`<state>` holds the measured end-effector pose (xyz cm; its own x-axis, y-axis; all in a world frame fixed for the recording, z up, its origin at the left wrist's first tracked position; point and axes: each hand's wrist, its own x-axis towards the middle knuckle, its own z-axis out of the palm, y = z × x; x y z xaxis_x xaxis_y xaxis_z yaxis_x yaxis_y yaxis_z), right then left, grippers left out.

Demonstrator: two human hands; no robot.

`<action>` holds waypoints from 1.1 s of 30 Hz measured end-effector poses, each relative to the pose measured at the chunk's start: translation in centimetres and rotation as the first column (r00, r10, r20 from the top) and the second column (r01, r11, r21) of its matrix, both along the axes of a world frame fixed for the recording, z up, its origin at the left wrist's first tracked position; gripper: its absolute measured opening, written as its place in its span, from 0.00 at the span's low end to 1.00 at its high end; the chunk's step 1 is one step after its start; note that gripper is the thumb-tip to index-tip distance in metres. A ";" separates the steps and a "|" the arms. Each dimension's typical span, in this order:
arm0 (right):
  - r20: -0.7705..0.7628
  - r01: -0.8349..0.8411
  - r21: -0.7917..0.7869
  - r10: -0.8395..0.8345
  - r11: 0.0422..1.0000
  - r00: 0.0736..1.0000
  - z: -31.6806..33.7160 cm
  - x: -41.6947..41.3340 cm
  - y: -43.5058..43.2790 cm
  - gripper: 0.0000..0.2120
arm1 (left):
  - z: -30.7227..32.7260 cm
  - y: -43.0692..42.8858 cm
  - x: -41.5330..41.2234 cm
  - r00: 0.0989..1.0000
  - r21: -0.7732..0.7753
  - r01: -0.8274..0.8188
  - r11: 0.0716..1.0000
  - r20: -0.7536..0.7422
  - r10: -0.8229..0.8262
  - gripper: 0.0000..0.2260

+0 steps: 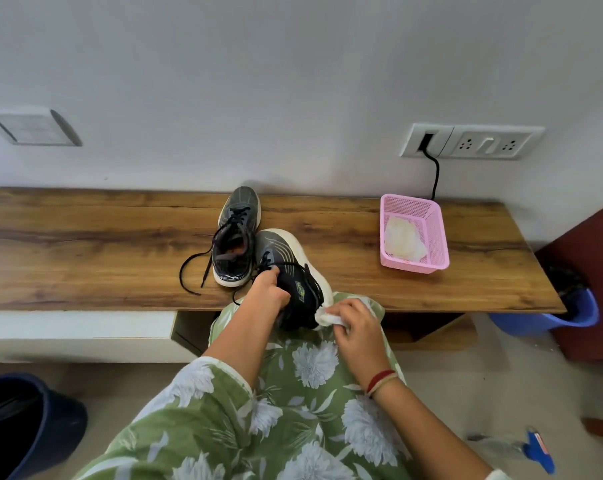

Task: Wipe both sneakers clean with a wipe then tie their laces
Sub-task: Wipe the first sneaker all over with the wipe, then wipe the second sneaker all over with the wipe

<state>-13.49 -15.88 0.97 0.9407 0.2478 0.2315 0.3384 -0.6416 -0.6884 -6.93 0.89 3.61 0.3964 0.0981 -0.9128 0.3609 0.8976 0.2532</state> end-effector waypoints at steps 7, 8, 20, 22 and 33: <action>-0.089 -0.171 -0.100 0.162 0.980 0.983 -2.2 -1.5 -0.4 0.07 | -0.3 -0.5 1.2 1.000 0.065 0.016 0.998 0.011 -0.017 0.17; -0.088 -0.152 -0.060 0.146 0.987 0.985 -2.2 -1.4 -0.5 0.07 | -0.3 -0.8 1.6 0.999 0.092 0.027 0.995 0.014 -0.029 0.17; -0.471 0.433 0.551 -0.162 0.714 0.867 -1.8 -0.1 -2.1 0.08 | -1.8 -3.8 6.8 0.979 0.449 0.162 0.878 0.037 -0.200 0.27; -0.443 0.396 0.531 -0.153 0.749 0.883 -2.3 -0.1 -2.0 0.12 | -1.8 -4.3 8.1 0.970 0.468 0.197 0.861 0.032 -0.239 0.27; -0.370 0.361 0.456 -0.196 0.814 0.908 -3.2 0.3 -2.2 0.22 | -2.6 -6.0 12.4 0.896 0.604 0.410 0.683 -0.126 -0.426 0.19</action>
<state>-13.21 -18.04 -2.22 0.9929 -0.1091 -0.0476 -0.0699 -0.2111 -0.9750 5.44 -5.15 0.99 0.5517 0.4393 -0.7090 0.6481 0.3092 0.6959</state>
